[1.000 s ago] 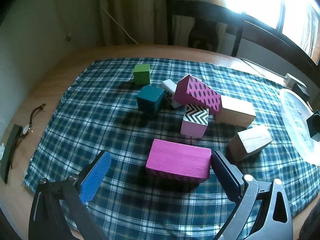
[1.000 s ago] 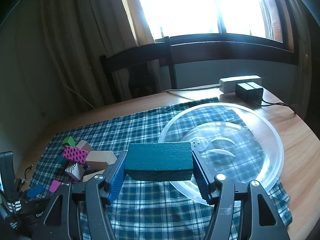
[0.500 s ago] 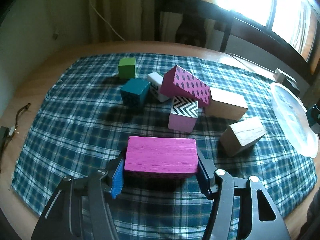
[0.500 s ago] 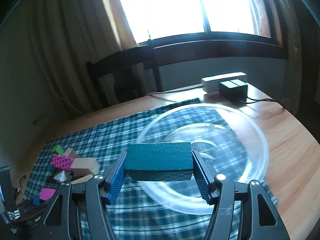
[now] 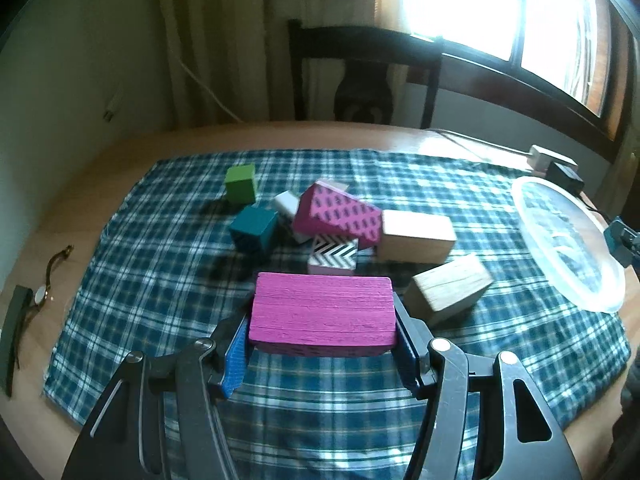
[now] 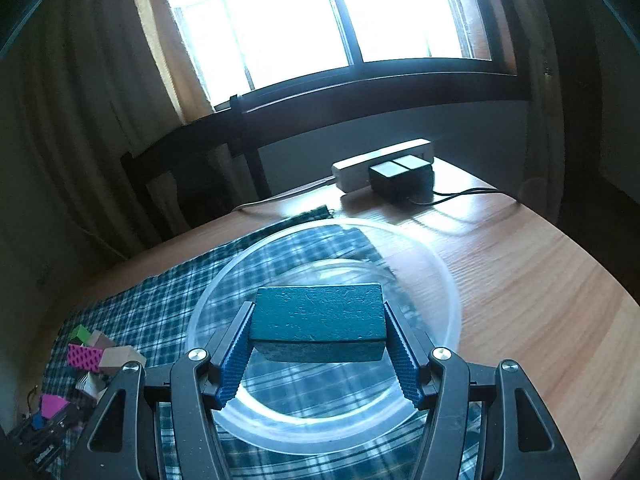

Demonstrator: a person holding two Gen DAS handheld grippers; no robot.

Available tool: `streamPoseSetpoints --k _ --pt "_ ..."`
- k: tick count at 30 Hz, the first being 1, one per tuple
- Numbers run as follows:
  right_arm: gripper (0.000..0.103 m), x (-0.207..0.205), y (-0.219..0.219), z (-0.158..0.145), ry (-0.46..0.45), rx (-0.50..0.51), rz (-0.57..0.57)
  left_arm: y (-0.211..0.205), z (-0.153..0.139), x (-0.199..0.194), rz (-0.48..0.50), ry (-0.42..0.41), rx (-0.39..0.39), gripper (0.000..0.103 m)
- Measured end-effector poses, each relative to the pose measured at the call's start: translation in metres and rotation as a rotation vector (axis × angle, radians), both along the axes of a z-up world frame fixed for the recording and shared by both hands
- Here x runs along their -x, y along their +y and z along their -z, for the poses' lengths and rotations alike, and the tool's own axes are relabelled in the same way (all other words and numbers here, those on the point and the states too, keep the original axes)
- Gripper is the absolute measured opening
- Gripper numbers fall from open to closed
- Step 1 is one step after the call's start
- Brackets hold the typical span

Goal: Organize rigid objects
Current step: 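Carry the teal block over the clear bowl while the left tool grasps the magenta block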

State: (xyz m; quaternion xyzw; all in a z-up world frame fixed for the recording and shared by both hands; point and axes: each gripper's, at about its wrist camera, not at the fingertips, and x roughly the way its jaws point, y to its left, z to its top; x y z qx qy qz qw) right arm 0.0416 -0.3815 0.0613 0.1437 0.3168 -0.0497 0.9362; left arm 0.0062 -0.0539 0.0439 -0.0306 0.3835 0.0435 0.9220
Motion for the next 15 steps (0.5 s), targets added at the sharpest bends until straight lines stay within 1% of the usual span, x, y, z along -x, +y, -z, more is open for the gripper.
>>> streamPoseSetpoints --k 15 --pt "0.066 -0.002 -0.010 0.003 0.021 0.008 0.003 -0.037 -0.018 -0.006 0.106 -0.032 0.005 0.061"
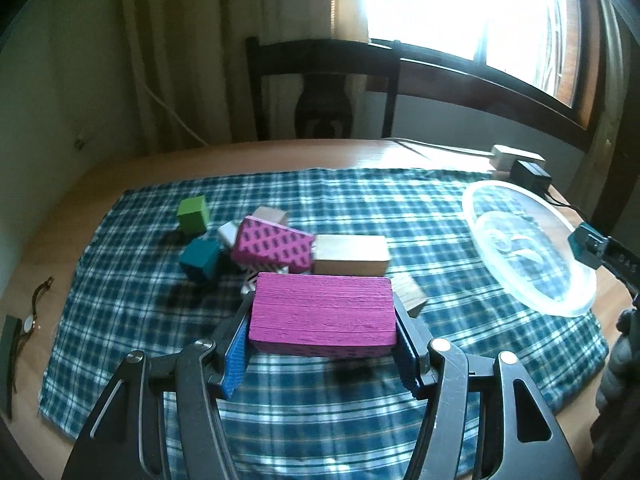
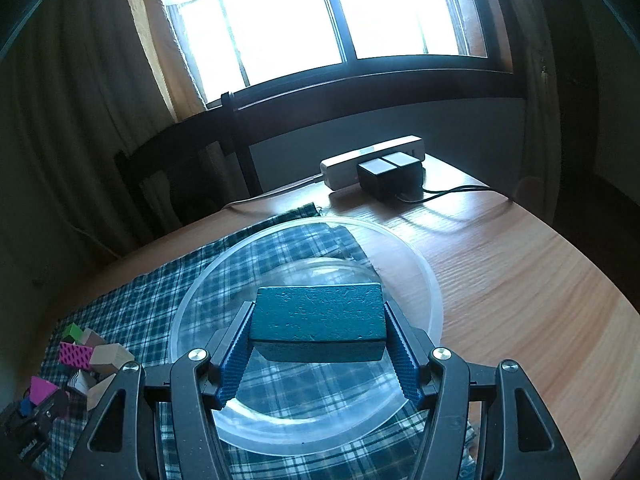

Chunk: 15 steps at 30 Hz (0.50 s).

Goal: Organize rigid objects
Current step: 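Carry the teal block over the clear bowl while the left tool grasps the magenta block, then release the teal block into the bowl while the left tool carries the magenta block there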

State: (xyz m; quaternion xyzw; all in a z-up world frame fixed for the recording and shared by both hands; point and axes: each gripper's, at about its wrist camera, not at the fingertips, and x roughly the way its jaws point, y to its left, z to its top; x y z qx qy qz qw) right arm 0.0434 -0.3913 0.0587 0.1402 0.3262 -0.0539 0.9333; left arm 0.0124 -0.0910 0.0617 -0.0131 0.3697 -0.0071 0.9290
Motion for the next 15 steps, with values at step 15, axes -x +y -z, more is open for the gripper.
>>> streamPoseSetpoints --k 15 --pt "0.069 0.007 -0.018 -0.007 -0.036 -0.041 0.036 -0.051 -0.005 -0.012 0.115 0.000 -0.003 0.061"
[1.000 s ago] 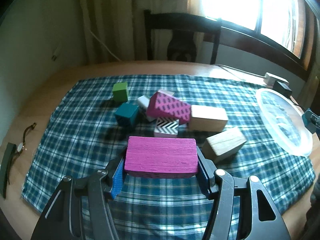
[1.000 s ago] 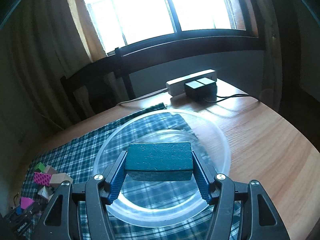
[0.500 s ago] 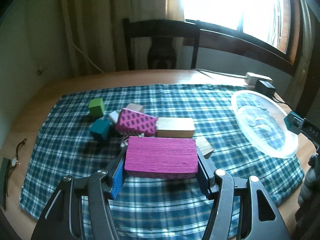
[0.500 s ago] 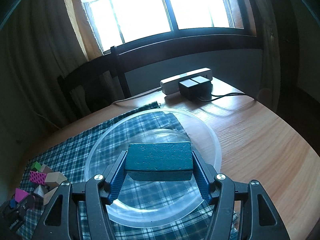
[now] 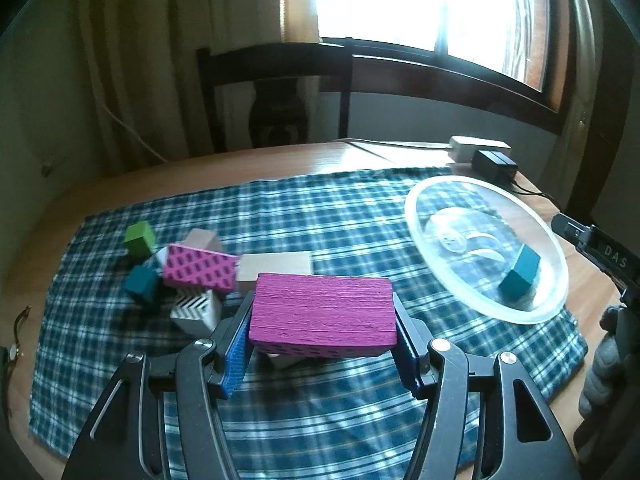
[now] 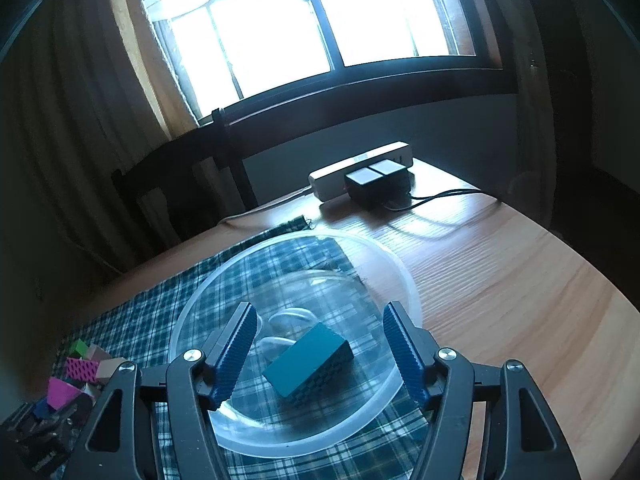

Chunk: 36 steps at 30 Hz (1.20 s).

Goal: Organize rigid objects
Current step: 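Release the teal block into the bowl while the left tool carries the magenta block there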

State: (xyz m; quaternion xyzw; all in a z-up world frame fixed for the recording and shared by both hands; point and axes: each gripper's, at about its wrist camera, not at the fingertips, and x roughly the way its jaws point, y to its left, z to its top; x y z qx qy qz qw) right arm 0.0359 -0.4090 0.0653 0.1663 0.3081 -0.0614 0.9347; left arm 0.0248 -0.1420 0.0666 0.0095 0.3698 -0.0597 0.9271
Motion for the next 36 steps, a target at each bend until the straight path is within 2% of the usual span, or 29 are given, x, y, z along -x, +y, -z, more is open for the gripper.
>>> streamPoseSetpoints --k 17,29,36 --pt "0.069 0.010 -0.014 -0.010 -0.042 -0.043 0.044 -0.071 -0.003 -0.022 0.172 0.010 0.009 0.061" --pt "0.069 0.016 -0.021 -0.014 -0.057 -0.064 0.054 -0.108 0.010 -0.040 0.247 0.036 0.000 0.061" --pt "0.069 0.016 -0.022 -0.015 -0.060 -0.067 0.058 -0.116 0.015 -0.046 0.266 0.049 -0.002 0.061"
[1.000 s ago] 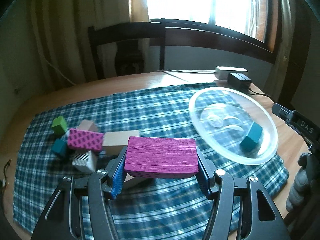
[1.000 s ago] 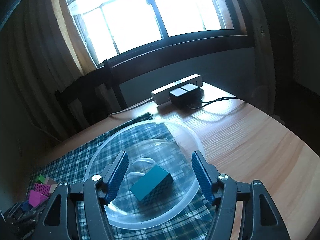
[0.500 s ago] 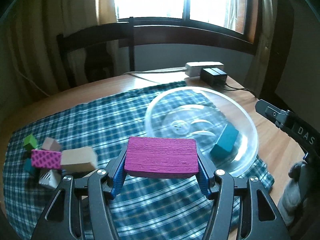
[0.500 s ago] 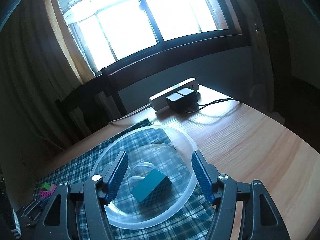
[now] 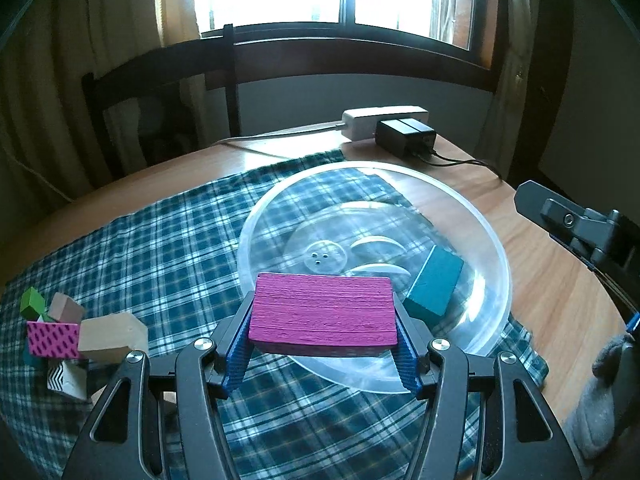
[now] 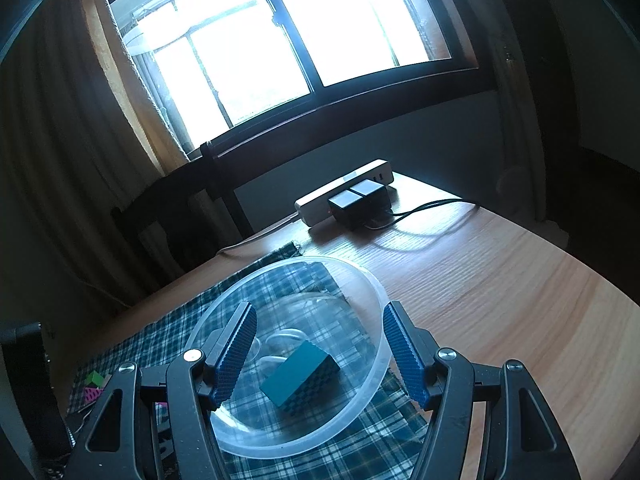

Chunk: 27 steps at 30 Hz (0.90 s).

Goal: Organize rigid objects
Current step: 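Release the teal block into the bowl while the left tool carries the magenta block there, then open the left tool to drop the magenta block into the bowl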

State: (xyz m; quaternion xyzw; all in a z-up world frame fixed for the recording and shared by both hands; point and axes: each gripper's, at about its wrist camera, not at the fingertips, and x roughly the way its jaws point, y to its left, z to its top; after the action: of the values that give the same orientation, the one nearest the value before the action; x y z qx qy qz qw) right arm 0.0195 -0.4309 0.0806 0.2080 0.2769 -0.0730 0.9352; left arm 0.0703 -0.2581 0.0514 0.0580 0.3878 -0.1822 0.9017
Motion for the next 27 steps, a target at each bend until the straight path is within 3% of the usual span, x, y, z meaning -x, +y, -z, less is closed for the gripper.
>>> streamPoseSetpoints --k 4,6,7,27 --pt "0.069 0.000 0.000 0.000 0.003 0.003 0.000 -0.002 0.001 -0.002 0.011 0.006 0.013 0.062" --pt "0.069 0.000 0.000 0.000 0.006 0.003 0.003 0.000 0.001 -0.003 0.005 0.013 0.024 0.076" --pt "0.069 0.000 -0.001 0.000 0.006 0.003 0.004 0.002 0.001 -0.003 -0.009 0.006 0.027 0.076" --pt "0.069 -0.006 0.005 0.007 0.036 0.026 0.000 0.031 -0.012 0.011 -0.080 -0.058 0.005 0.076"
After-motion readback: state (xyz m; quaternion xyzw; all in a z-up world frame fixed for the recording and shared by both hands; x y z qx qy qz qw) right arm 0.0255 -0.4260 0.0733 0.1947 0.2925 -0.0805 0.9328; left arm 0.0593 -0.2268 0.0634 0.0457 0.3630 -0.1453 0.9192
